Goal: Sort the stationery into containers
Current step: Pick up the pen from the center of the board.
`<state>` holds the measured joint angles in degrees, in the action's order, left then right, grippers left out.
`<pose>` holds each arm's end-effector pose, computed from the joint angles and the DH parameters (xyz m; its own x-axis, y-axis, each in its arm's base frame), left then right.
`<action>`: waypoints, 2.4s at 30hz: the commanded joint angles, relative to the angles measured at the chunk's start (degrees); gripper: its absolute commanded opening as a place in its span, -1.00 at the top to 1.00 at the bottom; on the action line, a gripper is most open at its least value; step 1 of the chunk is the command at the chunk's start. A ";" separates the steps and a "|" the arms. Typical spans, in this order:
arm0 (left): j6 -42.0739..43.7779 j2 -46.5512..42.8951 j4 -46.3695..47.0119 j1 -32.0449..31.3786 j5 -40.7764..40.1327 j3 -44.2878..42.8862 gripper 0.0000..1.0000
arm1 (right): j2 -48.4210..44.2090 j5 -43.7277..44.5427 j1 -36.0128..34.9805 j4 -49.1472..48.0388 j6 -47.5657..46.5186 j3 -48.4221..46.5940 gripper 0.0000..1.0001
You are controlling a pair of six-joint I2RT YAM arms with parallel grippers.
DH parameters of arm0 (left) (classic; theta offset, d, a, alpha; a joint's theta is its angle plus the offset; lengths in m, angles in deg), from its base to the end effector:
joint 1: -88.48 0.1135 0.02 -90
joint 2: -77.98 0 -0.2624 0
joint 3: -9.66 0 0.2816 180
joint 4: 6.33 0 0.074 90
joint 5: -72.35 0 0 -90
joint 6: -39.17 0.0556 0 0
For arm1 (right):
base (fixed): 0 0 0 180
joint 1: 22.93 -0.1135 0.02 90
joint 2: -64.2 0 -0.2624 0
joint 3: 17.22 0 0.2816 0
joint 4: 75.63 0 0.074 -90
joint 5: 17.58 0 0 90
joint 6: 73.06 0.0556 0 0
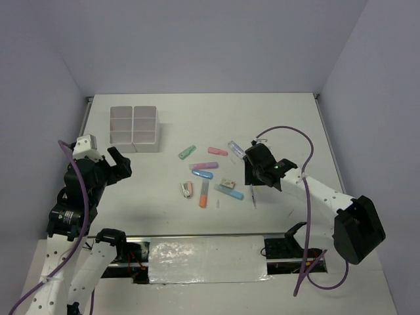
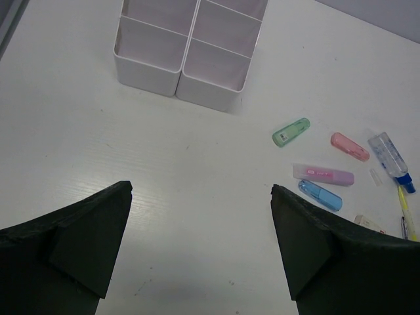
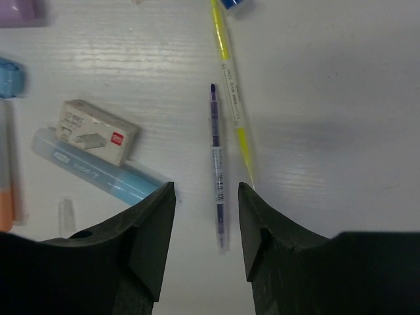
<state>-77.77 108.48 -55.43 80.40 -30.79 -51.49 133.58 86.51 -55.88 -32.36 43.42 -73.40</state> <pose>0.1579 -0.0097 0.3497 -0.2446 -0.4109 -0.8783 -0.2103 0.9067 -0.3656 0.2360 0.1368 0.1881 -0.8110 -0.0103 -0.5849 -0.0593 0.9961 0.0646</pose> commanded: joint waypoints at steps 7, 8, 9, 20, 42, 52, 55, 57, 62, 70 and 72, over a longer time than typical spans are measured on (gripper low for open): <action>1.10 -0.62 2.87 -1.24 0.93 -0.12 -0.99 | 6.02 -4.06 2.98 -3.71 -3.63 3.18 0.04; 1.10 -0.62 2.96 -1.41 0.93 -0.12 -0.99 | 6.11 -4.33 3.07 -3.80 -3.54 3.27 0.04; 1.10 -0.71 2.87 -1.50 0.84 -0.20 -0.99 | 6.11 -4.50 3.07 -4.06 -3.37 3.53 0.04; 1.10 -0.71 2.78 -1.59 0.75 -0.12 -0.99 | 7.25 -6.26 2.98 -4.15 -3.45 3.80 0.12; 0.40 -0.88 2.52 -2.03 -0.30 -0.29 -0.99 | 13.15 -9.16 2.10 -5.47 -3.19 3.18 0.93; -4.07 4.02 4.45 -2.03 8.10 -4.06 -0.99 | -8.02 -7.76 2.10 7.86 -3.89 -6.39 1.00; -8.38 12.08 2.62 -5.62 9.21 -7.39 -0.99 | -13.74 -6.79 2.19 12.71 -4.33 -10.25 1.00; -13.30 15.10 3.04 -17.67 2.55 -7.59 -0.99 | -15.42 -5.83 2.19 16.56 -4.42 -13.14 1.00; -27.35 31.25 2.78 -47.69 -23.10 -11.62 -0.99 | -18.22 -2.05 2.19 20.89 -3.80 -16.76 1.00; -34.32 59.31 8.23 -60.48 -22.81 -19.45 -0.74 | -21.30 -0.99 2.10 23.53 -3.36 -16.42 1.00; -34.41 62.38 9.11 -60.48 -21.40 -20.24 -0.72 | -22.18 -0.47 2.19 23.62 -3.63 -14.93 1.00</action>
<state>-108.37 168.96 -48.41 19.86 -50.40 -69.32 113.32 84.28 -53.44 -10.51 39.84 -88.66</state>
